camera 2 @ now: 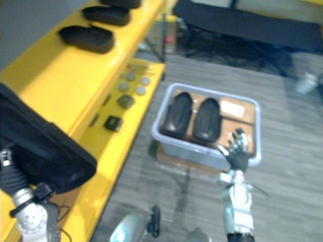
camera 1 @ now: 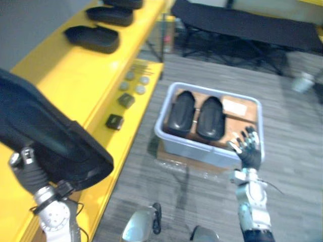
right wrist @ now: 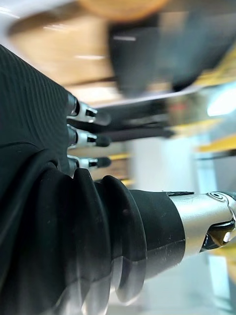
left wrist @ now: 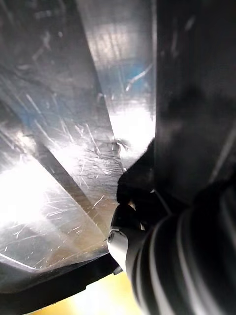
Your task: Walk over and take plastic housings, then place them on the shelf
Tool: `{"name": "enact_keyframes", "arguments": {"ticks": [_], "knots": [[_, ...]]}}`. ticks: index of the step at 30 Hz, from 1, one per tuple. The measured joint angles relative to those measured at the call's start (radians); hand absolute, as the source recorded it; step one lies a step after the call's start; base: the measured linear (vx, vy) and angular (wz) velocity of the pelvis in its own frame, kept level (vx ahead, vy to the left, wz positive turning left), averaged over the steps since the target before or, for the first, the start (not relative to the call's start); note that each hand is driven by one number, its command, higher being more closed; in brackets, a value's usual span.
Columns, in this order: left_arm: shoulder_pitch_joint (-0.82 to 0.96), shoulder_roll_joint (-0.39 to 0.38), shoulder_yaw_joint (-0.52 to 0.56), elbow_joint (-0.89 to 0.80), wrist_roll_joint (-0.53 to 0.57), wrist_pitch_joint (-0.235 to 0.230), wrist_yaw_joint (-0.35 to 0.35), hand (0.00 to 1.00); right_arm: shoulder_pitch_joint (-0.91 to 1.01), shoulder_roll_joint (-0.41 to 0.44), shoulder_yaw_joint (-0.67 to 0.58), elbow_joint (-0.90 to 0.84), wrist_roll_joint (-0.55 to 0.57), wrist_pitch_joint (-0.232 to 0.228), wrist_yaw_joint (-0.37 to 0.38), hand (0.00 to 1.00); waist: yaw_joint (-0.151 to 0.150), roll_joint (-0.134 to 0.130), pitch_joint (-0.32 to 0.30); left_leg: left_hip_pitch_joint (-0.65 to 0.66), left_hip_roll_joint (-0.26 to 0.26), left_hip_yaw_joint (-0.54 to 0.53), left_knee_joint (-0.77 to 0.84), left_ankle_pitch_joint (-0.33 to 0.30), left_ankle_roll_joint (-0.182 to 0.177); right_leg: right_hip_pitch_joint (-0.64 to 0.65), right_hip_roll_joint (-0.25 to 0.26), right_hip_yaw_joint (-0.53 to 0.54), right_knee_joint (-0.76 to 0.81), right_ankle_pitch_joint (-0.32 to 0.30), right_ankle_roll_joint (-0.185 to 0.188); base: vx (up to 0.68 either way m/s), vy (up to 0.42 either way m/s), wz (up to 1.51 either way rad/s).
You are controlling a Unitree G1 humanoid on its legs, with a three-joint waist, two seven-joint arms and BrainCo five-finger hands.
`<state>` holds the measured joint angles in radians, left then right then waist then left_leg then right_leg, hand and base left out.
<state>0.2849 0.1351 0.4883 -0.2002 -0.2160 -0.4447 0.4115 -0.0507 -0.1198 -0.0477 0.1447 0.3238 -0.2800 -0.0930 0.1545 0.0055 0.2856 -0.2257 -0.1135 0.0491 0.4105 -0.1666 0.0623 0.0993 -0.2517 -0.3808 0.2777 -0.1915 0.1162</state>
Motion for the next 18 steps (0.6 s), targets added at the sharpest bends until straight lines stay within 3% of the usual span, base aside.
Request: {"name": "enact_keyframes", "arguments": {"ticks": [6, 11, 18], "knots": [[0.116, -0.086, 0.218, -0.026, -0.005, -0.03, 0.01, 1.0, -0.128, 0.04, 0.145, 0.104, -0.081, -0.025, -0.04, 0.0, 0.132, 0.02, -0.011, 0.032, -0.03, -0.14, -0.005, 0.012, -0.002, 0.076, 0.011, -0.091, 0.044, -0.021, -0.022, 0.08, -0.097, 0.74], [0.152, -0.163, 0.265, -0.125, -0.068, -0.067, -0.029, 1.0, -0.148, 0.044, 0.178, 0.105, -0.145, -0.028, -0.041, 0.0, 0.158, 0.006, -0.029, 0.015, -0.037, -0.176, -0.003, 0.004, -0.016, 0.091, 0.025, -0.116, 0.04, -0.025, -0.03, 0.05, -0.062, 0.25], [0.137, -0.163, 0.227, -0.185, -0.115, -0.076, -0.111, 1.0, -0.1, 0.039, 0.17, 0.109, -0.146, -0.026, -0.037, 0.0, 0.13, -0.027, -0.066, 0.048, -0.02, -0.146, -0.022, 0.007, -0.014, 0.097, 0.024, -0.111, 0.038, -0.024, -0.031, 0.05, -0.005, -0.16]]}}
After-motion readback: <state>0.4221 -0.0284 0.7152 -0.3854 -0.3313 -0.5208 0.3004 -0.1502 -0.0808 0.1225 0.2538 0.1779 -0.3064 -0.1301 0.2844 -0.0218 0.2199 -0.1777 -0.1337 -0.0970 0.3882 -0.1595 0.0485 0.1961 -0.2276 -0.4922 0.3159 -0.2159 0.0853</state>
